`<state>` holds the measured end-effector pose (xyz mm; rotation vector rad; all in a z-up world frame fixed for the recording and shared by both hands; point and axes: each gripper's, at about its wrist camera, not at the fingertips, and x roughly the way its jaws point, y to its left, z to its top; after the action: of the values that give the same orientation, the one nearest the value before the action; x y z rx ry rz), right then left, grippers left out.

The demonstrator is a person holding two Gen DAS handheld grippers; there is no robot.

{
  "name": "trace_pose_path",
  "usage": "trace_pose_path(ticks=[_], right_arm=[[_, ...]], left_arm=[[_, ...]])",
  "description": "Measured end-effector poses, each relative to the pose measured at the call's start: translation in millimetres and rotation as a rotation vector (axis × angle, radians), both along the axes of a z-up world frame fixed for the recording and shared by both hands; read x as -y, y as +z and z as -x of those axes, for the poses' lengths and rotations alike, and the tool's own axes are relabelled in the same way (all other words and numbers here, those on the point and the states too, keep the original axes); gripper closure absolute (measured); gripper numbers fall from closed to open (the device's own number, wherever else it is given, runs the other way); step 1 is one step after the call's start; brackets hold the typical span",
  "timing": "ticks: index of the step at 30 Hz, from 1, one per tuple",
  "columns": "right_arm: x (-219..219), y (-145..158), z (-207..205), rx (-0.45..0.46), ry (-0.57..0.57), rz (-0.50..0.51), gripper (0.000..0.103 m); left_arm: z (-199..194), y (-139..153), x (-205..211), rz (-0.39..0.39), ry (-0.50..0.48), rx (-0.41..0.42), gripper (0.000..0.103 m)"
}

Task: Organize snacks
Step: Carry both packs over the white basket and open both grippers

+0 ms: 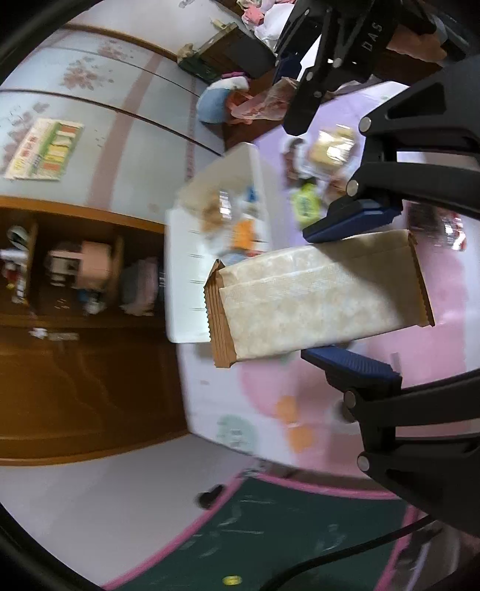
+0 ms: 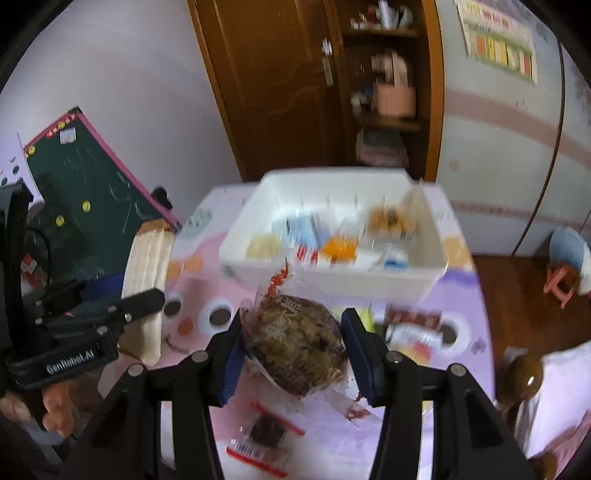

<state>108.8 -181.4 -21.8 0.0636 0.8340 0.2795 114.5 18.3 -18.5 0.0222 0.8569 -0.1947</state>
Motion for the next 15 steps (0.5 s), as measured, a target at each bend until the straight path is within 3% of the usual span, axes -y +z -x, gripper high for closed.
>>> trace_pose_path(ticks=[9,15], right_arm=[[18.6,65.7,-63.0,0.135,-0.088,0.026,0.052],[29.2,70.4,-127.6,0.106,-0.152,-0.007,0.052]], left_arm=[[-68.0,70.2,34.2,-0.047,-0.038,0.126,0.048],[-122.6,72.1,57.0,-0.075,-0.044,0.138,0.048]])
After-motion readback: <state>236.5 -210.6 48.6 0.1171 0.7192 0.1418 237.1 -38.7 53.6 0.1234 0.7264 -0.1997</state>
